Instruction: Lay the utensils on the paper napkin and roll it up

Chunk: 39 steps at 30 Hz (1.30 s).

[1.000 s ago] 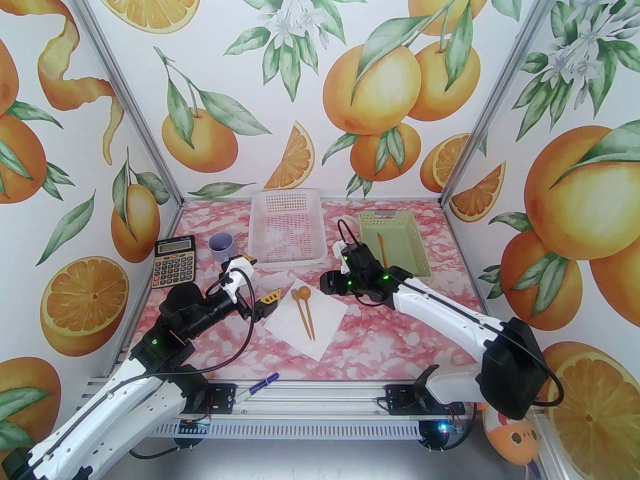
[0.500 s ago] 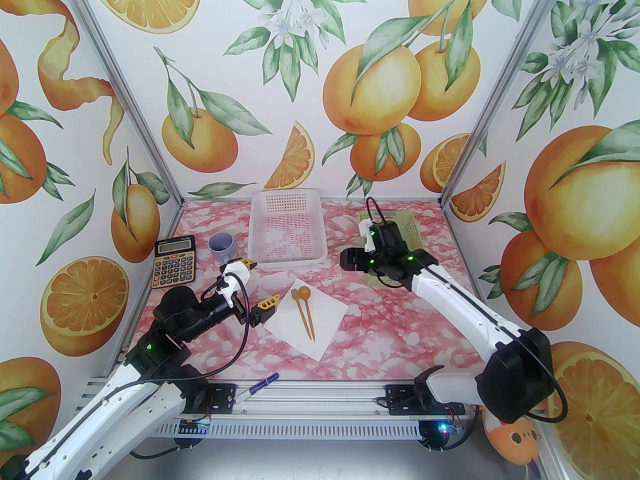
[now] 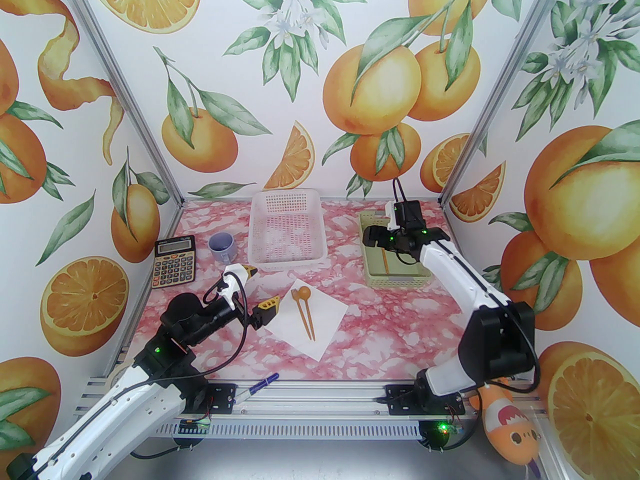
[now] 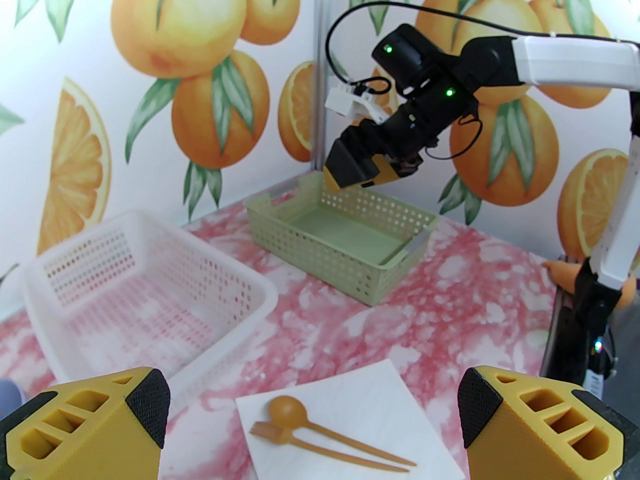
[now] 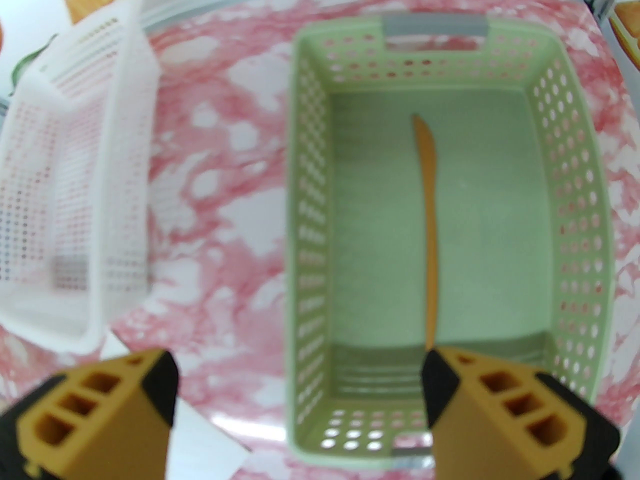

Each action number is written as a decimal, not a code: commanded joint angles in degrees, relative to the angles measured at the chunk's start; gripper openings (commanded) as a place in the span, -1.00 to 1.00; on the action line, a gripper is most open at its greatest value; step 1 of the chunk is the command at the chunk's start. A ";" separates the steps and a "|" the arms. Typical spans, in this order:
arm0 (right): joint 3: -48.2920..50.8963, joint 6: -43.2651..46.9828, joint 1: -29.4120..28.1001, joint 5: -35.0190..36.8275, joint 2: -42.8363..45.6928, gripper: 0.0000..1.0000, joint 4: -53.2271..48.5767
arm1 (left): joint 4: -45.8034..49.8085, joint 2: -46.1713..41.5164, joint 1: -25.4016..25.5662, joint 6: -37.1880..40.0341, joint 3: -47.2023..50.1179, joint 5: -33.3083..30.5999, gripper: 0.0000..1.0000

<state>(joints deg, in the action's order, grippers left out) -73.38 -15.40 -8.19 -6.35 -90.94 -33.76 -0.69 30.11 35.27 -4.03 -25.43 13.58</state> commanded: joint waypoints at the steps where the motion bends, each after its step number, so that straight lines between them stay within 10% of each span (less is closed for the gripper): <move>1: -2.78 1.66 1.30 1.33 -3.90 0.69 -0.66 | -5.43 0.66 0.11 -6.06 1.98 -1.47 1.00; 39: -20.04 5.18 5.49 7.07 -31.18 0.07 -12.72 | -9.33 8.98 0.33 -16.12 8.69 -3.10 1.00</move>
<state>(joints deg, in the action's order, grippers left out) -91.79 -10.83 -3.27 -0.30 -120.38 -44.23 -8.27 38.39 35.29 -19.57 -17.02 10.46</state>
